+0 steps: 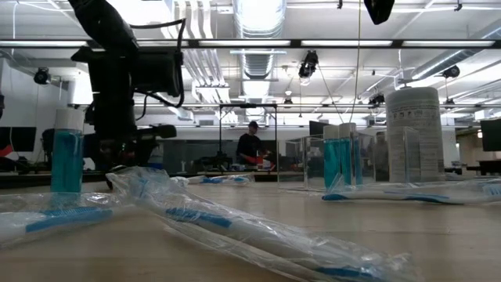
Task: Pick & Place toothbrushing station
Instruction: Put the blue mouthwash into the middle section of the transparent organizer
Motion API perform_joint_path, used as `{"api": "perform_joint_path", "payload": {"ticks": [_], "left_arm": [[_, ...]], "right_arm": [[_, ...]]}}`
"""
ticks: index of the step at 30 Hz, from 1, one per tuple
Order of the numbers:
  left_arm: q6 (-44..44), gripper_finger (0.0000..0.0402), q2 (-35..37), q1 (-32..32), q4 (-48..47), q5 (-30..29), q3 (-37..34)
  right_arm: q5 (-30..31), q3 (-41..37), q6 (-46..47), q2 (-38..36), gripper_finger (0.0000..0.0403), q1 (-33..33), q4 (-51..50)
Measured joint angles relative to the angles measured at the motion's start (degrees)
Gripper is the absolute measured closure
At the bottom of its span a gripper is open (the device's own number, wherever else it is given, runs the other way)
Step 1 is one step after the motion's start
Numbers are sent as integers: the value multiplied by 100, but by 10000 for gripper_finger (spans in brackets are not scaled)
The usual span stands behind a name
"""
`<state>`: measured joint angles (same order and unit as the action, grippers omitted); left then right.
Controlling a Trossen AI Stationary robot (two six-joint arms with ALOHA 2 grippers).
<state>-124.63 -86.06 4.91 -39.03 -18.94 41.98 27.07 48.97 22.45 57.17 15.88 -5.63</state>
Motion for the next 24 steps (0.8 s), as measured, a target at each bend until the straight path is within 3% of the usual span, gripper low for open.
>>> {"api": "perform_joint_path", "payload": {"ticks": [10, 17, 24], "left_arm": [[-14, 188, -8, 42, -35, -588, -53], [-262, 188, 90, 37, -875, -422, 609], [-1083, 188, 105, 203, -1250, -883, 994]], "right_arm": [[0, -2, -1, 0, 335, 0, 0], [0, -2, 0, 0, 335, -2, 0], [1, -1, -1, 0, 335, -1, -1]]}}
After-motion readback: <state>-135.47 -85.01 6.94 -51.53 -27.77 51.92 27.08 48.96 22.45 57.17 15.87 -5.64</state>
